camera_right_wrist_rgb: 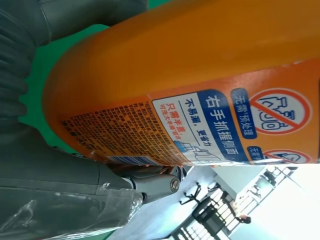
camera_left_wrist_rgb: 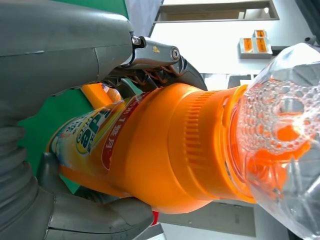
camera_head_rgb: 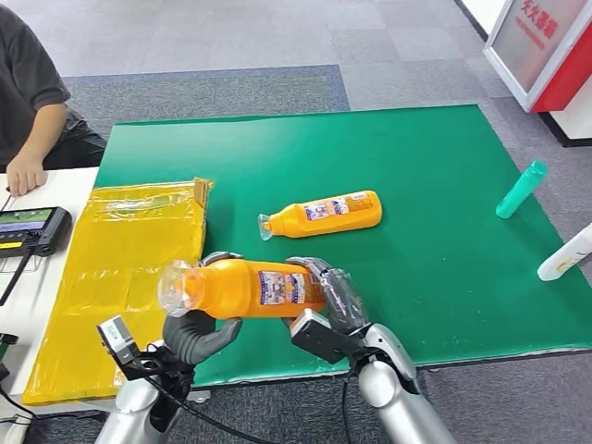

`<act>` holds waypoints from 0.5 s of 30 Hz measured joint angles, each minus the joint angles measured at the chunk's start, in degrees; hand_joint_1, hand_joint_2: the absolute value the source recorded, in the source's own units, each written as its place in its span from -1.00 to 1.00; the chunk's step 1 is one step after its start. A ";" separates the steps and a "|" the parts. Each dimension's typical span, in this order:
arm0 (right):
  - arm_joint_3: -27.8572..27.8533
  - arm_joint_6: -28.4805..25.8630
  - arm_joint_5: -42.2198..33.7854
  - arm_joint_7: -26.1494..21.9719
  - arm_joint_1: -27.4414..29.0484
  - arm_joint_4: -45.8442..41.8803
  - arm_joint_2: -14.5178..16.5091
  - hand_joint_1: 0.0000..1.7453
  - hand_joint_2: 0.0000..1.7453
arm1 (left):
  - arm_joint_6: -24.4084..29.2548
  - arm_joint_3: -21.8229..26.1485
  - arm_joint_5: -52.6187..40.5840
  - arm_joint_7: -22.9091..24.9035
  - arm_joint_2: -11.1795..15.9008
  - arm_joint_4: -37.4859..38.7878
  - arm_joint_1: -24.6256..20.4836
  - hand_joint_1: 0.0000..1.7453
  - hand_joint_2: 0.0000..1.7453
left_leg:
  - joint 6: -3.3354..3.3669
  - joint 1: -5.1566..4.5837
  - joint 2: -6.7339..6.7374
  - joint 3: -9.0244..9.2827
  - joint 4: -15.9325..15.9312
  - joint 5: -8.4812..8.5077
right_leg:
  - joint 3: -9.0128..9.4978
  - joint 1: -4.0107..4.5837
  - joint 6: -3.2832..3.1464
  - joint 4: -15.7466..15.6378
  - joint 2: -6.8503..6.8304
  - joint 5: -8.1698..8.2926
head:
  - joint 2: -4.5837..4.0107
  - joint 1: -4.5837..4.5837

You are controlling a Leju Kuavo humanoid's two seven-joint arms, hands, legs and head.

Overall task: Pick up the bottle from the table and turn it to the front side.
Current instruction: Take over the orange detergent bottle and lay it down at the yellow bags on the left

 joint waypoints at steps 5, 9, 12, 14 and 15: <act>0.12 -0.04 -0.02 0.00 -0.12 0.33 0.13 1.00 1.00 | -0.37 0.34 -0.17 -0.38 0.06 0.00 0.03 1.00 1.00 | 0.00 0.00 0.00 0.00 0.00 0.00 | 0.00 0.00 0.00 0.00 0.00 0.00 | 0.00 0.00; 0.25 -0.11 -0.03 0.00 -0.17 0.46 0.14 -0.22 1.00 | -0.35 0.41 -0.36 -0.40 0.21 0.00 0.03 1.00 1.00 | 0.00 0.00 0.00 0.00 0.00 0.00 | 0.00 0.00 0.00 0.00 0.00 0.00 | 0.00 0.00; 0.27 -0.66 0.00 0.10 0.02 0.45 0.14 -1.00 1.00 | 1.41 0.33 -2.50 -0.52 0.18 -0.08 0.06 1.00 1.00 | 0.00 0.00 0.00 0.00 0.00 0.00 | -0.02 0.00 0.00 0.00 0.00 0.00 | 0.00 -0.01; 0.12 -1.40 -0.07 0.14 0.71 0.07 0.07 -1.00 1.00 | 5.71 0.00 -6.50 -0.23 -0.14 -0.53 0.26 1.00 1.00 | 0.00 0.00 0.00 0.00 0.00 0.00 | -0.04 -0.01 0.00 0.00 0.00 0.00 | 0.00 -0.01; -0.08 -1.74 -0.19 0.07 1.31 -0.39 -0.02 -1.00 1.00 | 9.10 -0.33 -9.54 0.17 -0.39 -0.94 0.41 1.00 1.00 | 0.00 0.00 0.00 0.00 0.00 0.00 | -0.05 -0.01 0.00 0.00 0.00 0.00 | 0.00 0.01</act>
